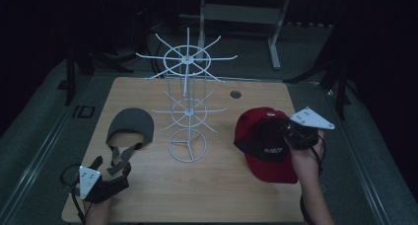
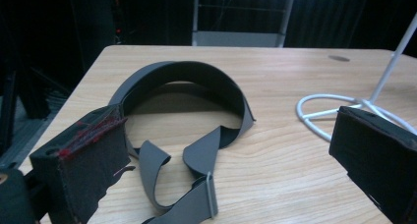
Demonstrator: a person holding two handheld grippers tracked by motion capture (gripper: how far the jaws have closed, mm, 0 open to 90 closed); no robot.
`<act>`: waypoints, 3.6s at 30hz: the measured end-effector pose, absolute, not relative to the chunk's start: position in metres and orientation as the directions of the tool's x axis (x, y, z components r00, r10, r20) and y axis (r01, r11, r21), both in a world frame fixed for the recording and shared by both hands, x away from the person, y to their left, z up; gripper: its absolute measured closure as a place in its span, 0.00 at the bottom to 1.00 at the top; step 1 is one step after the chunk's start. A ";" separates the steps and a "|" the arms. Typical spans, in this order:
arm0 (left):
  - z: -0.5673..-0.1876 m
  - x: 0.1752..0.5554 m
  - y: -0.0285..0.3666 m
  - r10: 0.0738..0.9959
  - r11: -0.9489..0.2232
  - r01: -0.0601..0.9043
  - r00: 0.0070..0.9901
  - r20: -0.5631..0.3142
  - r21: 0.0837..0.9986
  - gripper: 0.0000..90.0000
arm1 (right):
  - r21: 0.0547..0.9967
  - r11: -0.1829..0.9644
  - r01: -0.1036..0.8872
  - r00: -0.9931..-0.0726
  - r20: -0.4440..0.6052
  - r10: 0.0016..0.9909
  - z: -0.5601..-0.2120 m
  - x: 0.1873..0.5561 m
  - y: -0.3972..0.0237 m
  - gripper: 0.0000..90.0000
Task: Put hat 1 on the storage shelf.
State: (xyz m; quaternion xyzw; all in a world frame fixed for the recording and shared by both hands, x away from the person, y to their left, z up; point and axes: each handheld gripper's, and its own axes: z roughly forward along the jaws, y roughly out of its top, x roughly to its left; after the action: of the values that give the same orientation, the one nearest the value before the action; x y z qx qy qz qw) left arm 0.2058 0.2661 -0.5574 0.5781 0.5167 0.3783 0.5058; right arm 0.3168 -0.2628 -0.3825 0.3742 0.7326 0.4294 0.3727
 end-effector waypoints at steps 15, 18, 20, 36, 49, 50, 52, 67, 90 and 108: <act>-0.535 0.197 0.242 0.954 0.044 0.277 0.274 -0.123 0.960 0.02 | 0.926 0.342 0.158 -0.434 -0.246 0.867 -0.349 0.301 -0.267 0.95; -0.525 0.190 0.233 0.925 0.020 0.270 0.360 -0.120 0.963 0.02 | 0.933 0.331 0.144 -0.442 -0.239 0.865 -0.342 0.294 -0.265 0.95; -0.516 0.188 0.226 0.904 0.017 0.262 0.408 -0.126 0.965 0.02 | 0.933 0.336 0.131 -0.445 -0.247 0.861 -0.337 0.289 -0.262 0.95; -0.424 0.173 0.173 0.730 -0.080 0.124 0.683 -0.027 0.989 0.06 | 0.937 0.340 0.077 -0.458 -0.269 0.847 -0.307 0.267 -0.259 0.95; -0.393 0.194 0.123 0.625 -0.143 0.058 0.780 0.045 0.988 0.08 | 0.945 0.323 0.055 -0.491 -0.256 0.833 -0.297 0.257 -0.255 0.95; -0.392 0.197 0.118 0.622 -0.149 0.052 0.781 0.053 0.987 0.08 | 0.945 0.324 0.050 -0.492 -0.259 0.831 -0.297 0.256 -0.254 0.95; -0.389 0.203 0.109 0.610 -0.157 0.049 0.791 0.058 0.986 0.08 | 0.947 0.319 0.045 -0.499 -0.255 0.828 -0.296 0.254 -0.253 0.95; -0.371 0.234 0.058 0.583 -0.201 0.012 0.805 0.110 0.980 0.08 | 0.943 0.332 -0.005 -0.551 -0.279 0.787 -0.290 0.239 -0.237 0.95; -0.352 0.263 0.018 0.576 -0.223 -0.006 0.806 0.137 0.975 0.27 | 0.940 0.339 -0.021 -0.589 -0.286 0.756 -0.291 0.232 -0.230 0.95; -0.346 0.263 0.008 0.643 -0.247 0.014 0.750 0.153 0.969 0.93 | 0.941 0.340 -0.002 -0.599 -0.273 0.753 -0.302 0.232 -0.229 0.95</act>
State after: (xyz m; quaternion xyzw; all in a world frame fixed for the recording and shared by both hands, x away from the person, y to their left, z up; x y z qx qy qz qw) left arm 0.2628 0.0079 -0.3457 0.7401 0.2222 0.2750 0.5721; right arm 0.2317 -0.2288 -0.3016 0.2566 0.7315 0.5141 0.3670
